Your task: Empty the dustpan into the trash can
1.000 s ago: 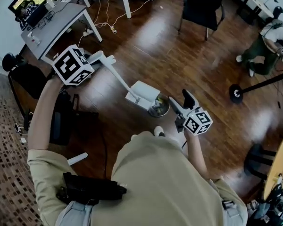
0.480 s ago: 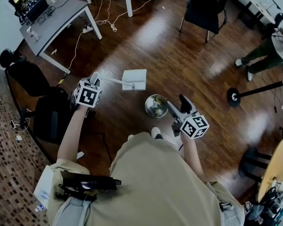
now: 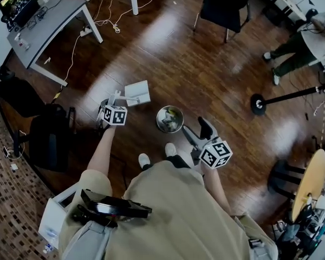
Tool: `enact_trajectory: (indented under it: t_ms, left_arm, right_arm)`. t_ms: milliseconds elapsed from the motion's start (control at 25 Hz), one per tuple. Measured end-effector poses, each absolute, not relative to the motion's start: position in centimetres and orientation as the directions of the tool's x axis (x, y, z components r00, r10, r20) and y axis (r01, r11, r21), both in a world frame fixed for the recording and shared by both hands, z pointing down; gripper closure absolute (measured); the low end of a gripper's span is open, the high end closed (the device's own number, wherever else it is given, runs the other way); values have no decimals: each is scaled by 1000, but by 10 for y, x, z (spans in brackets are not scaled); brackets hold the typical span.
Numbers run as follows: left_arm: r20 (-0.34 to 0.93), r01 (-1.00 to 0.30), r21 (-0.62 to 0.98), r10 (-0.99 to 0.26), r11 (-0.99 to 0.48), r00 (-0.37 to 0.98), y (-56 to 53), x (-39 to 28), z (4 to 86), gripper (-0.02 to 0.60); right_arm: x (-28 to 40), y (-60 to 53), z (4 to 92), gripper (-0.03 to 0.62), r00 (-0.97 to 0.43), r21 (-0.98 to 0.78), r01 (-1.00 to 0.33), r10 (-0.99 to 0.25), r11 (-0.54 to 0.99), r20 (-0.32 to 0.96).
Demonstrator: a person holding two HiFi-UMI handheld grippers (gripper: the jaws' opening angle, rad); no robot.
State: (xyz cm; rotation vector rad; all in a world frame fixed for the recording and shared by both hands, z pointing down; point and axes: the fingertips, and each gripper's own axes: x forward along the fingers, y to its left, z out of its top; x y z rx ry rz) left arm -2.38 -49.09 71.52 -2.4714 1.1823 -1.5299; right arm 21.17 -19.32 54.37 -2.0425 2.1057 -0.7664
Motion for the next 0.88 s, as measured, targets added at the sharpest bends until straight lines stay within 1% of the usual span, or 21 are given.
enact_trajectory:
  t_ms: [120,200,360,480,600,640,720,800,840,880]
  left_arm:
    - [754,-591,-407,-621,-696,213,-493,-20,742,577]
    - [760,-581,-414,-617,-701,203,-489,-15,760,575]
    - [802,-561,-378,-564,-736,199,-489,-8,786,572]
    - [815,-497,-380,-536,-780,219,-475,4,797,571]
    - [845,-477,-313,-470,-821,255,-456,18,802,559]
    - [855,-466,-286,-443,-837,270,-449,21,803,528]
    - [873,-448,-235,-390,-863,293,-435,22,805,399]
    - [878,-466,-181,-356,-866,320,-422,20,799,304]
    - [872,-482,-156,-349,-862,342,-415,19,791,265]
    - [863,-495,-135,-348,-858,367,-408,18,781,253]
  right_arm:
    - [212,-186,547,215,-83,-431,-901,-959,-45,273]
    - [212,-178,549,215,-72,-433,-899,-955,-62,288]
    - [204,-174,552,215,-72,-435,-898,-955,-63,287]
    - [199,-172,554,215,-87,-447,-893,-954,-52,286]
    - [197,-169,552,215,-89,-446,-894,-955,-48,282]
    - [195,-169,552,215,-94,-447,-894,-956,-42,279]
    - [189,-170,552,215,-107,-448,-894,-957,-26,270]
    - [182,-171,548,215,-119,-448,-894,-960,-6,251]
    - [179,-173,545,215,-124,-448,-894,-963,4,240]
    - [175,-173,542,215,-128,-447,-894,-965,13,228]
